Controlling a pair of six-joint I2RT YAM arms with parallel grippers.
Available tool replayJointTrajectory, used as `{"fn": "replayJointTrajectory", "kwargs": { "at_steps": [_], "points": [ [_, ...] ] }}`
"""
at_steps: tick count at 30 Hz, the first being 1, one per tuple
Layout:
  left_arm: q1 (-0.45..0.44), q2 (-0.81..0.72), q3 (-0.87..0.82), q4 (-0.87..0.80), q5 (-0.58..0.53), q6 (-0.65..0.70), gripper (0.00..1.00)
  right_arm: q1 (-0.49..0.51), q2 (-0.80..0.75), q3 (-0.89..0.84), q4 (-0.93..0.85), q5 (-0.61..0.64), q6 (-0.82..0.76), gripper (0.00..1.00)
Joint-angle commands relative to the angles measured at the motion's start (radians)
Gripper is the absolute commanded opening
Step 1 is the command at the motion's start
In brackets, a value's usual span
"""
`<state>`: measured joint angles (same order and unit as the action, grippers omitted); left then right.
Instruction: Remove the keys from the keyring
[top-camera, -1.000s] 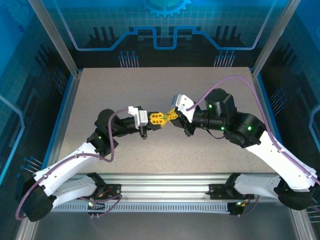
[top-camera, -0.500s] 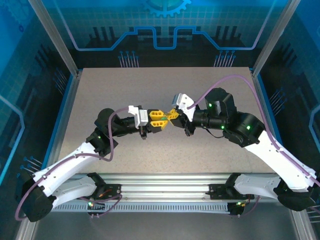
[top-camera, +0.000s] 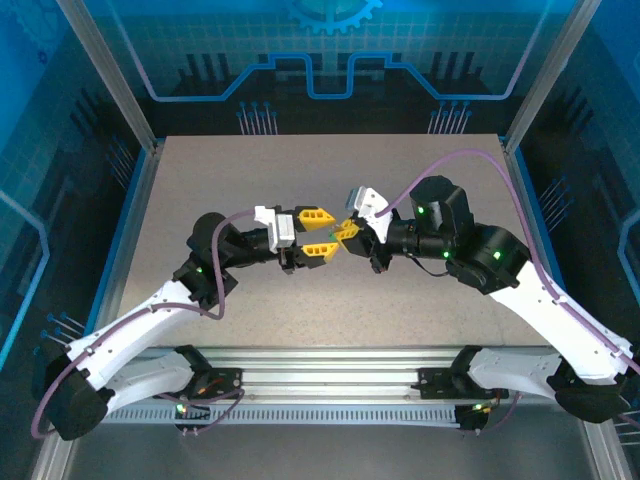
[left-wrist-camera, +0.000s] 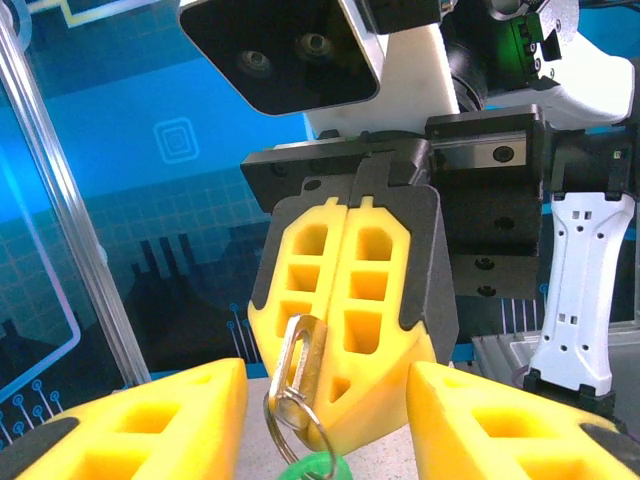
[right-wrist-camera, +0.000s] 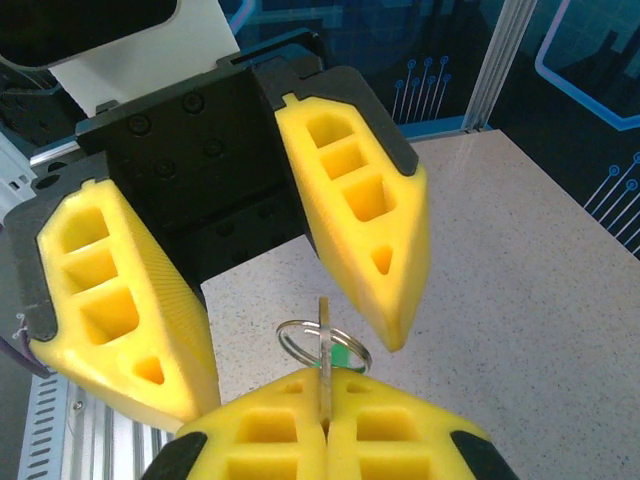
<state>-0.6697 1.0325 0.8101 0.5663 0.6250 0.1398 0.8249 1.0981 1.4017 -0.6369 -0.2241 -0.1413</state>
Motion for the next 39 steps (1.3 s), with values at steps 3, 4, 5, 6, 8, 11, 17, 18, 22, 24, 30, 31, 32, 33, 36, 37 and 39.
{"fn": "replayJointTrajectory", "kwargs": {
  "at_steps": [3,4,5,6,8,11,17,18,22,24,30,31,32,33,36,37,39],
  "points": [
    [-0.012,-0.014,-0.03,0.021,-0.001,0.035,0.54,-0.013,-0.005,0.014,0.0,-0.04,0.022,0.0],
    [-0.014,-0.012,-0.033,0.02,-0.005,0.039,0.54,-0.013,-0.004,0.015,0.002,-0.044,0.024,0.0],
    [-0.014,-0.01,-0.034,0.012,-0.007,0.05,0.54,-0.017,-0.005,0.018,0.003,-0.052,0.03,0.0],
    [-0.014,-0.008,-0.036,0.007,-0.014,0.058,0.54,-0.019,-0.004,0.02,0.003,-0.06,0.034,0.0],
    [-0.014,-0.006,-0.049,0.025,-0.018,0.061,0.54,-0.022,-0.003,0.026,-0.002,-0.066,0.037,0.0],
    [-0.014,-0.002,-0.053,0.064,-0.024,0.049,0.53,-0.021,-0.003,0.027,-0.005,-0.075,0.042,0.0],
    [-0.014,0.02,-0.042,0.076,-0.017,0.043,0.46,-0.027,-0.009,0.02,0.016,-0.091,0.057,0.0],
    [-0.014,0.024,-0.045,0.084,-0.016,0.039,0.46,-0.027,-0.009,0.022,0.018,-0.094,0.061,0.0],
    [-0.014,0.035,-0.048,0.095,-0.022,0.033,0.5,-0.041,-0.01,0.023,0.033,-0.129,0.079,0.0],
    [-0.014,0.04,-0.06,0.119,-0.036,0.028,0.5,-0.046,-0.009,0.028,0.031,-0.143,0.085,0.0],
    [-0.015,0.046,-0.07,0.155,-0.081,0.023,0.5,-0.059,-0.017,0.047,0.004,-0.145,0.081,0.0],
    [-0.014,0.047,-0.07,0.157,-0.079,0.02,0.5,-0.065,-0.01,0.058,-0.01,-0.152,0.085,0.0],
    [-0.013,0.046,-0.071,0.163,-0.079,0.016,0.5,-0.073,0.003,0.077,-0.039,-0.172,0.091,0.0],
    [-0.014,0.044,-0.072,0.169,-0.079,0.01,0.5,-0.086,0.027,0.104,-0.083,-0.22,0.101,0.0],
    [-0.013,0.035,-0.078,0.151,-0.08,0.018,0.49,-0.135,0.103,0.163,-0.185,-0.31,0.178,0.0],
    [-0.013,0.027,-0.085,0.142,-0.08,0.02,0.49,-0.162,0.117,0.158,-0.194,-0.35,0.214,0.0],
    [-0.012,0.01,-0.11,0.138,-0.103,0.023,0.5,-0.206,0.142,0.148,-0.204,-0.445,0.26,0.0]
  ]
}}
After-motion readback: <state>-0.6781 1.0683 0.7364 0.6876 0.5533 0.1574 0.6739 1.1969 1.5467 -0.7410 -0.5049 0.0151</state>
